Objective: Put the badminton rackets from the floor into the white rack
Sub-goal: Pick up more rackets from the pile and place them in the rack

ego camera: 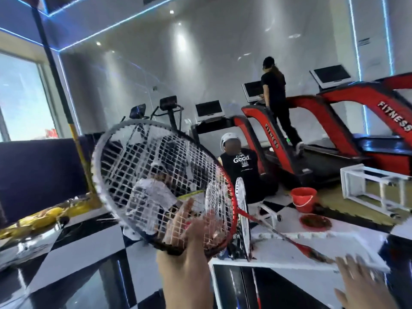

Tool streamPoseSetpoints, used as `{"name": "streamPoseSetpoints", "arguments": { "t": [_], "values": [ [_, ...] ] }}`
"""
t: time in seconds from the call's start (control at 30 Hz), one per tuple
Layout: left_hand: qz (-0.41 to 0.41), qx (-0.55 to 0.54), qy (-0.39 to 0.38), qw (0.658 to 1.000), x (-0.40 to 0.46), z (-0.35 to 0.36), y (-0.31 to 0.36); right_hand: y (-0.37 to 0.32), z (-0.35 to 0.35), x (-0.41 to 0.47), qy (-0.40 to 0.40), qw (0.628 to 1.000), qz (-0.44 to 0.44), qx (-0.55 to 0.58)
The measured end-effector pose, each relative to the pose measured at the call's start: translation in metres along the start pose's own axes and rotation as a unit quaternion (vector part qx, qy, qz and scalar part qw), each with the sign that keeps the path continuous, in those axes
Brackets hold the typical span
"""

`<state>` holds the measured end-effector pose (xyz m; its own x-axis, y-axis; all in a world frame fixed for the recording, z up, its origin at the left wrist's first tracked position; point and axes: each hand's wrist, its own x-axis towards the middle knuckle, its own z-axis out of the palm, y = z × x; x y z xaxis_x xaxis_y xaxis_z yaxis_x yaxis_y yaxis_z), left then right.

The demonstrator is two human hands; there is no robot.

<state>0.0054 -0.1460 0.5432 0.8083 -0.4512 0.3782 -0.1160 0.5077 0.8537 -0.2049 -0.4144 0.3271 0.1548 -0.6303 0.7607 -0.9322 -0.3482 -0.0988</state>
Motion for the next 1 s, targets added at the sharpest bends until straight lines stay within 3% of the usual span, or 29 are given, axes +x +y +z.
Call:
{"name": "streamPoseSetpoints", "arguments": {
  "t": [0.07, 0.2, 0.5, 0.77, 1.0],
  "values": [
    [0.032, 0.041, -0.078, 0.996, -0.015, 0.053, -0.015, 0.01, 0.001, 0.002, -0.137, 0.989, 0.003, 0.048],
    [0.028, 0.053, -0.153, 0.986, -0.013, 0.087, -0.051, 0.03, 0.003, -0.008, -0.074, 0.997, 0.002, -0.021],
    [-0.082, 0.194, -0.14, 0.967, -0.004, 0.126, -0.136, 0.033, -0.008, -0.019, -0.182, 0.982, 0.037, -0.036],
    [-0.128, 0.32, -0.127, 0.93, 0.008, 0.15, -0.202, 0.035, -0.009, -0.017, -0.147, 0.988, 0.044, -0.023],
    [-0.128, 0.36, -0.123, 0.916, 0.02, 0.163, -0.21, 0.03, -0.009, -0.018, -0.159, 0.986, 0.052, -0.006]
  ]
}}
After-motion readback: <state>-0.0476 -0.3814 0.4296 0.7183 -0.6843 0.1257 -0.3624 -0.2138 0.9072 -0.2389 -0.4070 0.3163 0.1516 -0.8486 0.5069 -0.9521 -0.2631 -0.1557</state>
